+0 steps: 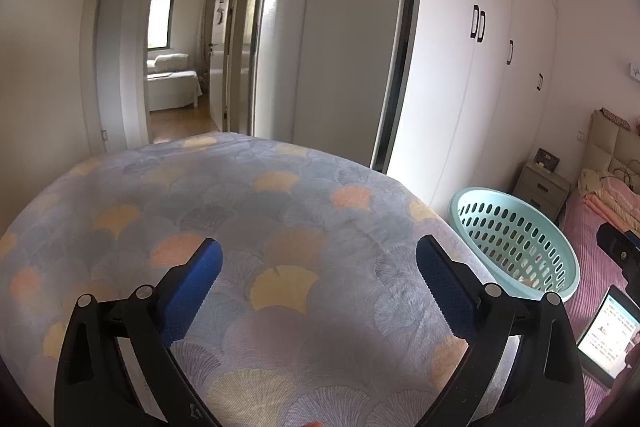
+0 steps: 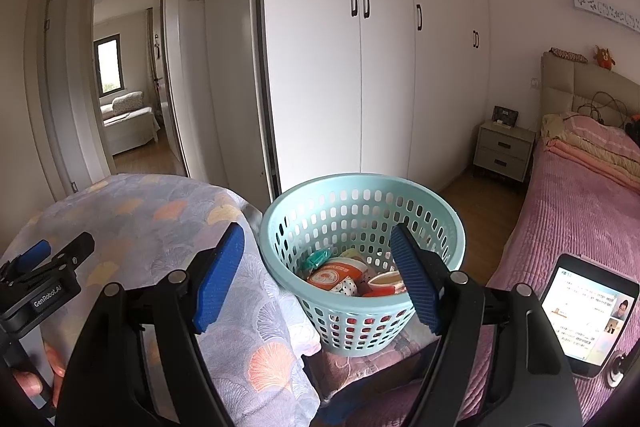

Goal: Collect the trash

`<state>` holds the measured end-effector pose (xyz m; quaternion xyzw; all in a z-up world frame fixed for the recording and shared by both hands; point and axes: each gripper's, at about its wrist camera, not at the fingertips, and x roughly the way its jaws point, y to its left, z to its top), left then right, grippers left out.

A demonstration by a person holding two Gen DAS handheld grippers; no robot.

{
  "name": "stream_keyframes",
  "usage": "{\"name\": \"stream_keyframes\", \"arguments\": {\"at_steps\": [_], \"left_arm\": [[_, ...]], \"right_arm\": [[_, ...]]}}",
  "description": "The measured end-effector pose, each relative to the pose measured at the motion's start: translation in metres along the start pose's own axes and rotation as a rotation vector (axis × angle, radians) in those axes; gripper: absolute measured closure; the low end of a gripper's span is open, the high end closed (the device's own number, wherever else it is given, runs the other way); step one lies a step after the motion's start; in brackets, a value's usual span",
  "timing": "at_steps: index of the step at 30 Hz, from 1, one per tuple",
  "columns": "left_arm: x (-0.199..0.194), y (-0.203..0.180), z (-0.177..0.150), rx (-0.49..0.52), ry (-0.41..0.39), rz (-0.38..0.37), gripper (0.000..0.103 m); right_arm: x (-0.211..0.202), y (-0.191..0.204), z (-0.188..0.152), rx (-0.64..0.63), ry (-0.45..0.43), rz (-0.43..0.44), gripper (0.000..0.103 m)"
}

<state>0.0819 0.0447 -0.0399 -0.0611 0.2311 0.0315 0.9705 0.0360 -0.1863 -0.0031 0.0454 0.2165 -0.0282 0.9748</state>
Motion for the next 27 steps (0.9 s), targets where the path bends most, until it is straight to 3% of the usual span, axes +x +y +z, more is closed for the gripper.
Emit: {"name": "stream_keyframes", "arguments": {"at_steps": [24, 27], "left_arm": [[-0.0013, -0.0017, -0.0003, -0.001, -0.002, 0.000, 0.009], [-0.0061, -0.0090, 0.0015, 0.042, -0.032, 0.021, 0.009]], "right_arm": [[0.0031, 0.0021, -0.0011, -0.003, 0.010, 0.007, 0.031], [0.0011, 0.0024, 0.0039, -0.004, 0.003, 0.010, 0.031]]}}
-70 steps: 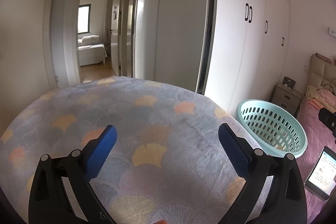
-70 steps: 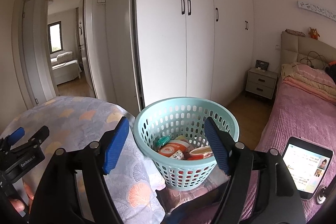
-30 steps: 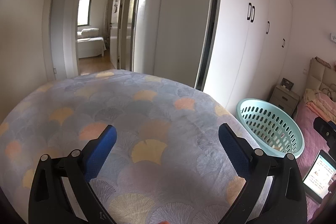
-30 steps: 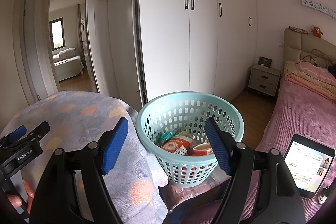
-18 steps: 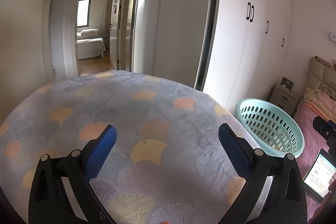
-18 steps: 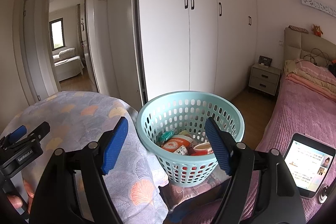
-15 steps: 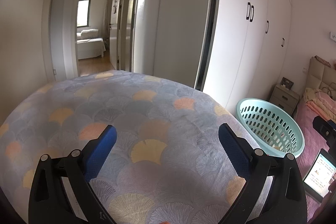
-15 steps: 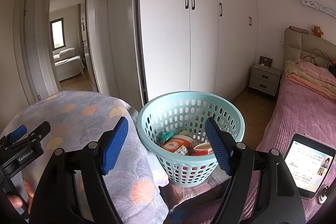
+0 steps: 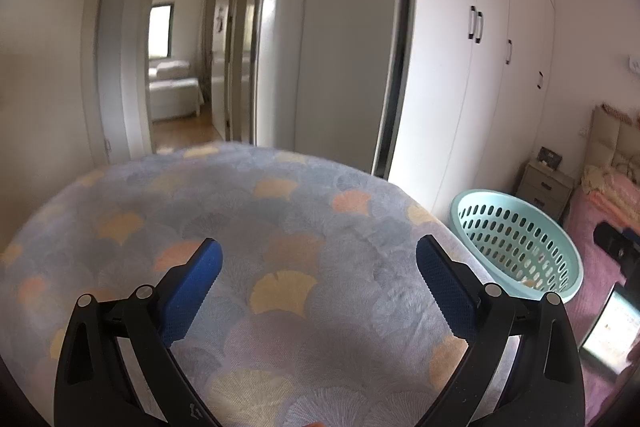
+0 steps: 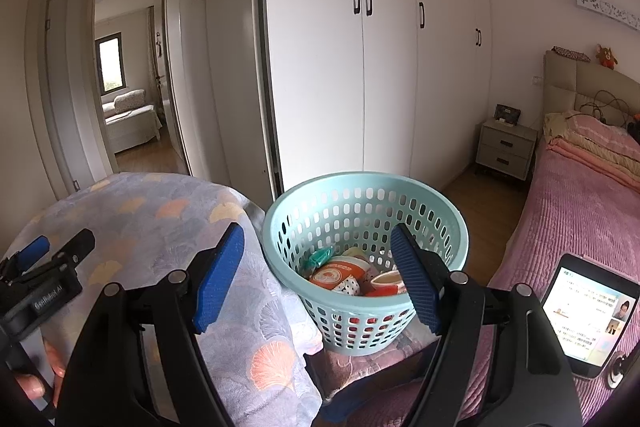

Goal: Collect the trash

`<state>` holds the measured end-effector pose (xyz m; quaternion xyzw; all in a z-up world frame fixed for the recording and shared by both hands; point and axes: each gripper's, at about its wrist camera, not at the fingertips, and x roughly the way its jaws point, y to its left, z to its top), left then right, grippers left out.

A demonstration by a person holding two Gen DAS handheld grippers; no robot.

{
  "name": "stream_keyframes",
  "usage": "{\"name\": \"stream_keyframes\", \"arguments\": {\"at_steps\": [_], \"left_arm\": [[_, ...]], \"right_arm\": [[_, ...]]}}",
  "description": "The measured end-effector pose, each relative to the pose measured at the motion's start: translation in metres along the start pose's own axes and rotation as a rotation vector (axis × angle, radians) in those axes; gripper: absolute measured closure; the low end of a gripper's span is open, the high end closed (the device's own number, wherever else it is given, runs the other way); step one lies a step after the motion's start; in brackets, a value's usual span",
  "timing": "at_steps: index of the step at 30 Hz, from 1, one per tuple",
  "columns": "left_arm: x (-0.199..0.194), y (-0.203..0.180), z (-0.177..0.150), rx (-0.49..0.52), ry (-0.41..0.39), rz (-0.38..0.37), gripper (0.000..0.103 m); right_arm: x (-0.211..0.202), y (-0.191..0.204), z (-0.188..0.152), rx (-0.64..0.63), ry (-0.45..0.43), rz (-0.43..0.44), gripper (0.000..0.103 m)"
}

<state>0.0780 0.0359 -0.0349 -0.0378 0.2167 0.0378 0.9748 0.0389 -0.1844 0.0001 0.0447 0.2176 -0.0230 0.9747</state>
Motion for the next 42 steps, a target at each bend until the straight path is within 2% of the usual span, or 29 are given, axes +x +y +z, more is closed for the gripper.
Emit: {"name": "stream_keyframes", "arguments": {"at_steps": [10, 12, 16, 23, 42], "left_arm": [[-0.028, -0.013, 0.021, 0.060, -0.021, -0.015, 0.009], [-0.038, -0.017, 0.024, 0.090, -0.025, -0.046, 0.009], [-0.049, -0.018, 0.026, 0.101, -0.029, -0.060, 0.009], [-0.050, -0.011, 0.024, 0.132, -0.004, -0.030, 0.008], [-0.059, 0.051, 0.033, 0.071, -0.023, 0.101, 0.008]], "right_arm": [[-0.005, 0.002, 0.009, 0.004, -0.008, -0.005, 0.031], [-0.005, 0.002, 0.010, 0.011, -0.006, 0.004, 0.031], [-0.007, 0.005, 0.012, 0.004, -0.007, 0.000, 0.031], [-0.005, 0.017, 0.014, 0.004, 0.000, 0.018, 0.031], [0.016, 0.094, 0.029, -0.067, 0.007, 0.140, 0.030]]}}
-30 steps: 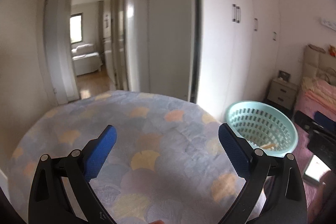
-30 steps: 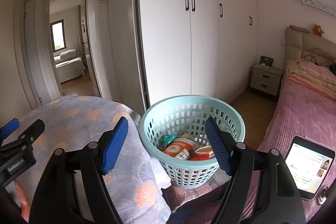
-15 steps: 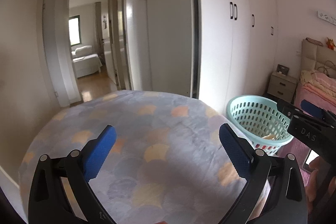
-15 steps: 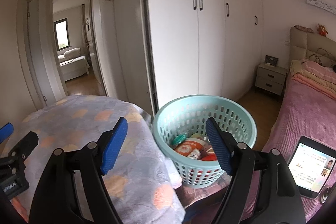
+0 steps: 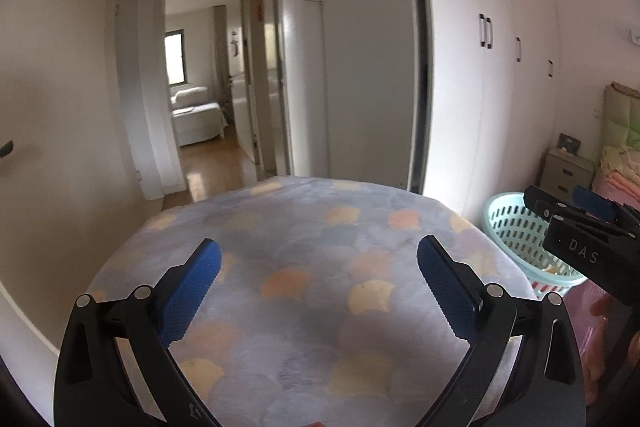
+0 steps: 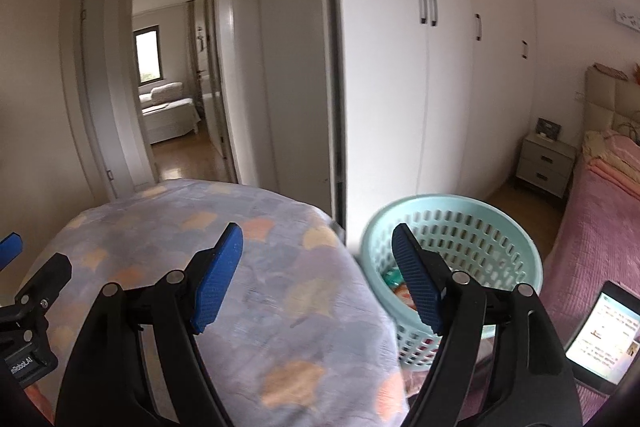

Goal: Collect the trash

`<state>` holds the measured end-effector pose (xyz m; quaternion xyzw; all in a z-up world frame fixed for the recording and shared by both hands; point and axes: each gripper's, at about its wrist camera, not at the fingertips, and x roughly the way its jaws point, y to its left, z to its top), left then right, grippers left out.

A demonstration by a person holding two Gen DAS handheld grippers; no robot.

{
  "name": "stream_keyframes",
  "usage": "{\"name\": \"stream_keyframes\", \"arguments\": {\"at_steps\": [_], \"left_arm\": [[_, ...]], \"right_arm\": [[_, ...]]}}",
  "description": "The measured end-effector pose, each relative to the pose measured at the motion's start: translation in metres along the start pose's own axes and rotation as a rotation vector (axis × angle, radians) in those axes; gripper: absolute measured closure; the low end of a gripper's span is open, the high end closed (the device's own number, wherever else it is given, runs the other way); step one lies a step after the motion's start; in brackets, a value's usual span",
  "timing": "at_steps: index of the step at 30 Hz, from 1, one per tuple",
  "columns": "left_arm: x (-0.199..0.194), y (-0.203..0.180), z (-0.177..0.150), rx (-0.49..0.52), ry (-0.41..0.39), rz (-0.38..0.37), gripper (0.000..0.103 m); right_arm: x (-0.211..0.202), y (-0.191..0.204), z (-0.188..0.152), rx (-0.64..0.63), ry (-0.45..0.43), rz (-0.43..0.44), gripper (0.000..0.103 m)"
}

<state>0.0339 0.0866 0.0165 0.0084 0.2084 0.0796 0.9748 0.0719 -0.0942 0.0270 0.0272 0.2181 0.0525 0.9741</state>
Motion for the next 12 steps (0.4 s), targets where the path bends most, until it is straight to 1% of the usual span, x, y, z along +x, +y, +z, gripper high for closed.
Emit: {"name": "stream_keyframes", "arguments": {"at_steps": [3, 5, 8, 12], "left_arm": [[0.003, 0.011, -0.003, -0.013, 0.005, 0.037, 0.008], [0.004, 0.017, -0.005, -0.021, 0.013, 0.042, 0.008], [0.007, 0.029, -0.009, -0.058, 0.040, 0.034, 0.008], [0.013, 0.046, -0.021, -0.100, 0.079, 0.061, 0.008]], "right_arm": [[0.004, 0.015, 0.001, -0.020, -0.003, 0.019, 0.030], [0.006, 0.023, 0.000, -0.032, -0.001, 0.025, 0.030], [0.010, 0.033, -0.002, -0.049, 0.006, 0.036, 0.030], [0.021, 0.049, -0.009, -0.079, 0.040, 0.058, 0.028]]}}
